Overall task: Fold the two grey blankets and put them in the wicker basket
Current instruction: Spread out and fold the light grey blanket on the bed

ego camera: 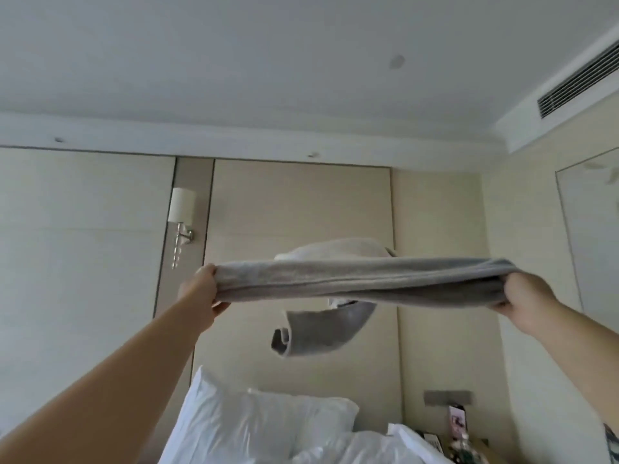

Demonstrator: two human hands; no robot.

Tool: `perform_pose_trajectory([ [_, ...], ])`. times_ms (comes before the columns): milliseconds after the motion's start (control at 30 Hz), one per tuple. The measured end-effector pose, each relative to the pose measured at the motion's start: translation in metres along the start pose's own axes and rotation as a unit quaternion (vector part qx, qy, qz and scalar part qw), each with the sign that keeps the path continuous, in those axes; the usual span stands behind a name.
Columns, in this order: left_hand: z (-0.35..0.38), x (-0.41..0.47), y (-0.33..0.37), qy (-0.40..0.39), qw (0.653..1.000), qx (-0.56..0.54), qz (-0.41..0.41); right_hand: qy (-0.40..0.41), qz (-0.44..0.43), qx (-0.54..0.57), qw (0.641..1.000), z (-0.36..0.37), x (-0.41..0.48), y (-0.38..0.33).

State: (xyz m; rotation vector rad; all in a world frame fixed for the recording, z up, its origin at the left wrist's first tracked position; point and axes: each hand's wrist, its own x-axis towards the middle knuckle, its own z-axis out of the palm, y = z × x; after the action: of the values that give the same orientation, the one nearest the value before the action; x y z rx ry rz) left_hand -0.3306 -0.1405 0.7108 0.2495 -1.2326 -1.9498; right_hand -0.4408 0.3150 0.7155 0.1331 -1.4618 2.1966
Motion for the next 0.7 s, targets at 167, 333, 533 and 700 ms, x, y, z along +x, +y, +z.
perform_pose_trajectory([
  [167,-0.071,-0.032,-0.106,0.044,0.991,0.086,-0.096,0.058,0.125,-0.082,0.987,-0.068,-0.054,0.124],
  [333,-0.178,-0.100,-0.219,0.096,0.958,0.202,-0.181,0.166,0.254,-0.182,0.935,-0.131,-0.143,0.232],
  [533,-0.322,-0.229,-0.322,0.111,0.863,0.405,-0.281,0.091,0.321,-0.404,0.852,-0.217,-0.306,0.315],
  [700,-0.427,-0.319,-0.350,0.081,0.767,0.477,-0.421,0.045,0.385,-0.475,0.790,-0.262,-0.422,0.340],
])
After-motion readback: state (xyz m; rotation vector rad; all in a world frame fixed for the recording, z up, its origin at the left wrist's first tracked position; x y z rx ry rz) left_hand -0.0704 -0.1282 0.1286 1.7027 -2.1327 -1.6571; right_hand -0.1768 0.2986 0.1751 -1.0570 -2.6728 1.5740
